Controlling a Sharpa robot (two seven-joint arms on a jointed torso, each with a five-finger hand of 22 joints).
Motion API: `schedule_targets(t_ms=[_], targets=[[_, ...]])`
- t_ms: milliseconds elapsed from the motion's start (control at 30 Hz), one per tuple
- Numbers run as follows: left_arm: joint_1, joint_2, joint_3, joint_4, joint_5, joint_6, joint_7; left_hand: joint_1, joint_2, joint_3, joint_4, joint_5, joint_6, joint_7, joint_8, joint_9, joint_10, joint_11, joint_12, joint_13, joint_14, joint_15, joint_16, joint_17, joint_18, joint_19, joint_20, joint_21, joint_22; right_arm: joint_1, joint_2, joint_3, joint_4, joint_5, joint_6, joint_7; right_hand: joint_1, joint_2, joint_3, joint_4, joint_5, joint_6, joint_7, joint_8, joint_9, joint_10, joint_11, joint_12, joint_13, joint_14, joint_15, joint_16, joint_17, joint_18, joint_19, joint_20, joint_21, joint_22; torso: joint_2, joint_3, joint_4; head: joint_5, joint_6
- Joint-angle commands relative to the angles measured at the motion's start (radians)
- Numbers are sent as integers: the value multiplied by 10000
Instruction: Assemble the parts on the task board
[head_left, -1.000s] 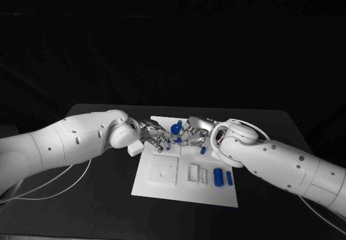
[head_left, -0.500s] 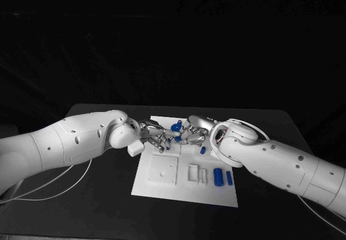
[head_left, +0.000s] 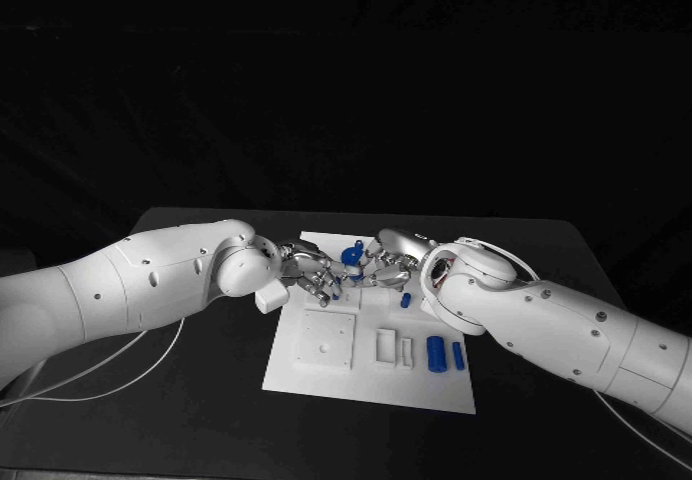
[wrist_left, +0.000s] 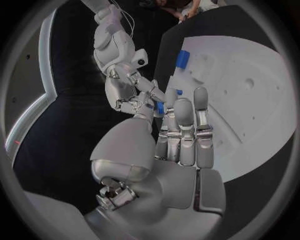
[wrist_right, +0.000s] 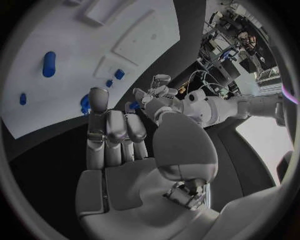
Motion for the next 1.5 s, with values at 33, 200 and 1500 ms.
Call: schedule_targets(t_ms=[33,200,1500], targets=[[6,8,6,25,267,249,167,268,183,237,-198,106,173,-61,69,91,-56,-21,81,27,-44,1,2,10,38,85,10,-37,20,-12,1,-1,-2,-37,6,-25,12,81,20,-58,-25,719,-166,70,18,3,-53,-39,-10,-18,-79,-67,333,-3,5,-66,-40,8,1,-2,-2,-10,2],[6,13,6,12,419,191,291,523,446,607,-757,778,351,-197,186,649,-87,-57,88,3,-57,-26,37,5,15,78,-20,-51,100,-16,7,-1,4,-17,87,-5,12,83,22,-83,-26,724,-165,69,17,0,-54,-55,-19,-27,-81,-89,324,-4,11,-69,-90,29,0,1,4,-4,9],[6,72,5,-96,383,113,10,-465,-38,95,-191,58,-165,-88,-62,2849,-393,29,324,76,-132,45,131,-59,56,111,47,-170,142,-59,-16,-3,125,111,-91,35,18,119,33,-141,-111,735,-165,67,17,5,-58,-54,-10,-21,-81,-86,330,-2,48,-70,-172,122,-1,5,-2,-19,-42]])
